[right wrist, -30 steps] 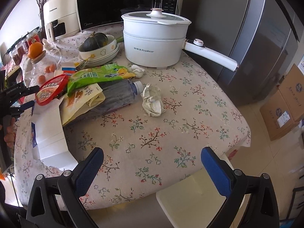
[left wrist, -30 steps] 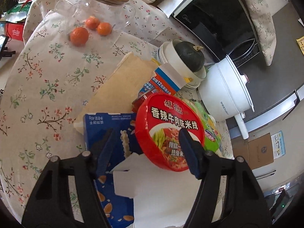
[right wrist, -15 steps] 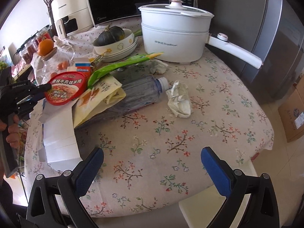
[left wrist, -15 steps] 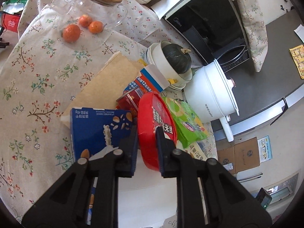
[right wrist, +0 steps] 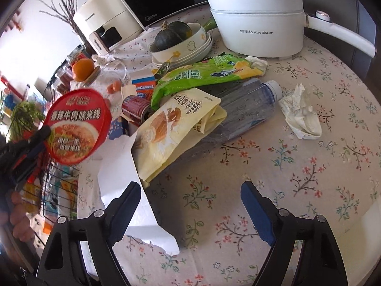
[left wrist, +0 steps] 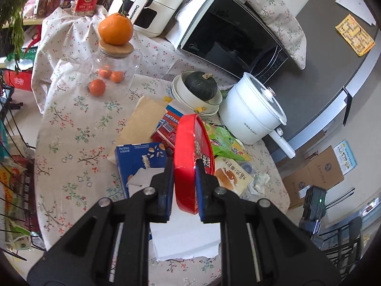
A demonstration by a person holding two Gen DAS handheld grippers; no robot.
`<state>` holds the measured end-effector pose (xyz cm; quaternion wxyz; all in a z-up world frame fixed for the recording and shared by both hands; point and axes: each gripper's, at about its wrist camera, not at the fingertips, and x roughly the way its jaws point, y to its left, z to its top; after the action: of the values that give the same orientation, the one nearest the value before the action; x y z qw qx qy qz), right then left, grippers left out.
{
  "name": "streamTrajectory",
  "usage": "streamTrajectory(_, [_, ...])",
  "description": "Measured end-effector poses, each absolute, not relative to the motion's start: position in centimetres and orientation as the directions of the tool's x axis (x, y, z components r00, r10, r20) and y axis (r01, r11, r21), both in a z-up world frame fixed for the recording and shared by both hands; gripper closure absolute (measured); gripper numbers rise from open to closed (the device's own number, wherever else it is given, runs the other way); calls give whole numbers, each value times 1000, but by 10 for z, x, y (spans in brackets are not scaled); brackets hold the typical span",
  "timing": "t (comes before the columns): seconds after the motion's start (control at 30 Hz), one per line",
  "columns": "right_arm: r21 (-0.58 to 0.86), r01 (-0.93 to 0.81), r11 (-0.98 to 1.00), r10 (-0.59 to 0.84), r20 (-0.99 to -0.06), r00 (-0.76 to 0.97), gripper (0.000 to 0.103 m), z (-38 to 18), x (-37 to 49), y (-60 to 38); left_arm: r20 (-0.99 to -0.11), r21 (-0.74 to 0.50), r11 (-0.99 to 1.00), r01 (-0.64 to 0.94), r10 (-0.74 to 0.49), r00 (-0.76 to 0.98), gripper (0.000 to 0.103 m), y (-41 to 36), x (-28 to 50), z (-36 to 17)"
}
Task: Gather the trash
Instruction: 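Grasp the beige snack pouch with the right gripper while the left gripper holds the cup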
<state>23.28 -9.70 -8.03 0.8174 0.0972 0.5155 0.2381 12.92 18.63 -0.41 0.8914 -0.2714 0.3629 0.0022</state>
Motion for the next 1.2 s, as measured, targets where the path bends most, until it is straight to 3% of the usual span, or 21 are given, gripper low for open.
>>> streamTrajectory(0.37, [590,-126,797,592,-723,357,35,-110,262,-80,-676,-386,900,-204,-125,727,85,188,109,-4])
streamTrajectory(0.43, [601,-126,789,602,-717,351,45,-114,264,-75,-678,-391,895,-213,-124,724,85,191,108,-6])
streamTrajectory(0.53, [641,-136,755,642,-681,353,68,-115,263,-74,-682,-389,894,-220,-119,722,85,190,109,-7])
streamTrajectory(0.57, [654,-145,742,656,-667,353,81,-113,263,-74,-683,-389,894,-222,-118,721,85,190,109,-8])
streamTrajectory(0.67, [660,-195,725,679,-638,363,93,-101,262,-73,-682,-388,894,-224,-114,723,85,189,109,-7])
streamTrajectory(1.2, [566,-280,775,623,-615,484,99,-30,231,-144,-640,-377,923,-80,-197,742,85,123,119,8])
